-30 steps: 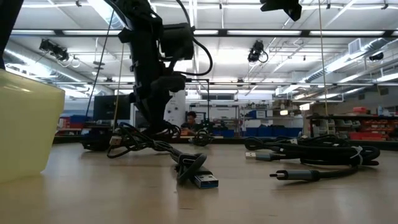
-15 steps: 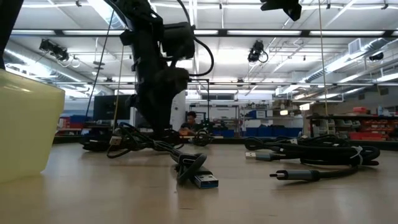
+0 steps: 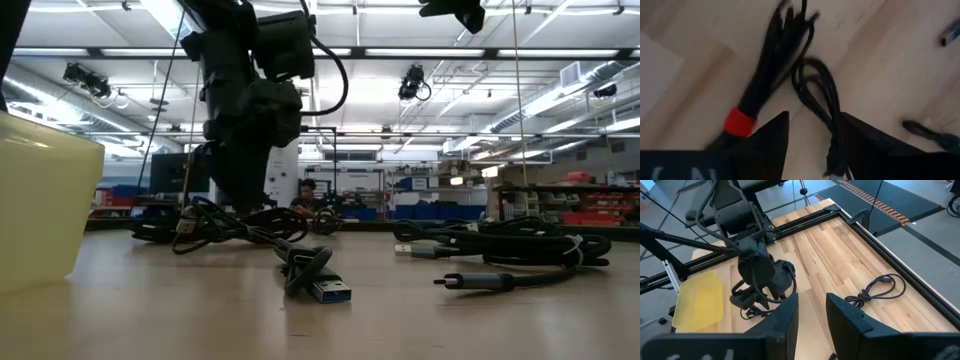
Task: Pick and place USB-C Cables
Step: Put the black charger cable into the yellow bin
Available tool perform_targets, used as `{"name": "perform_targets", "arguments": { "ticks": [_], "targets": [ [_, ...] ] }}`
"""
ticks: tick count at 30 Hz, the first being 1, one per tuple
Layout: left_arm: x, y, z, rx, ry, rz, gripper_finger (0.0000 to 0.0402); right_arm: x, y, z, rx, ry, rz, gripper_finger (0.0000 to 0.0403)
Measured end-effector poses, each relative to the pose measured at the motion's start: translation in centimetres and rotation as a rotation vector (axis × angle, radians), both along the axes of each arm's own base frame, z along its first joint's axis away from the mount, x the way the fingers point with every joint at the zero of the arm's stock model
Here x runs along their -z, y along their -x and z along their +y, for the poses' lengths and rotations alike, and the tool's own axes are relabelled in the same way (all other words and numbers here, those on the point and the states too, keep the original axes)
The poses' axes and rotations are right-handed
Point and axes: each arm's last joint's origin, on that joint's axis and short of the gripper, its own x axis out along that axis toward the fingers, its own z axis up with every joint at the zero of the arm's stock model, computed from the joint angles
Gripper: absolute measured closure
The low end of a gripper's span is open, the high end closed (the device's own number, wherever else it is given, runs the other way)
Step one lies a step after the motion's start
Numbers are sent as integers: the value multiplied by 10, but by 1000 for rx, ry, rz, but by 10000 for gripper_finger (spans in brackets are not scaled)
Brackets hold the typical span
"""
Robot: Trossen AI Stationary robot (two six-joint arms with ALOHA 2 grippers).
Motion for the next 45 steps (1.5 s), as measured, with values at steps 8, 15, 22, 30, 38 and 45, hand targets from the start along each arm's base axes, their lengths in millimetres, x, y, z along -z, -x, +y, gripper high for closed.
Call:
{"name": "perform_targets", "arguments": {
  "ticks": [8,15,22,30,38,45],
  "targets": [
    [8,2,-37,-41,-19,61,230,0,0,1,-19,-9,-2,298],
    [16,-2,-52,-83,-7,50,230,-1,0,1,-18,-7,-9,298],
    [20,-5,-56,-79,-1,28,244,-1,0,1,-19,-7,-9,298],
    [11,-7,-59,54,-18,20,364,0,0,1,-18,-7,-8,298],
    [-55,8,-85,328,-82,167,364,0,0,0,-16,-6,-8,298],
    [-115,20,-125,480,-114,68,364,-1,0,0,-15,-6,-8,298]
  ]
}}
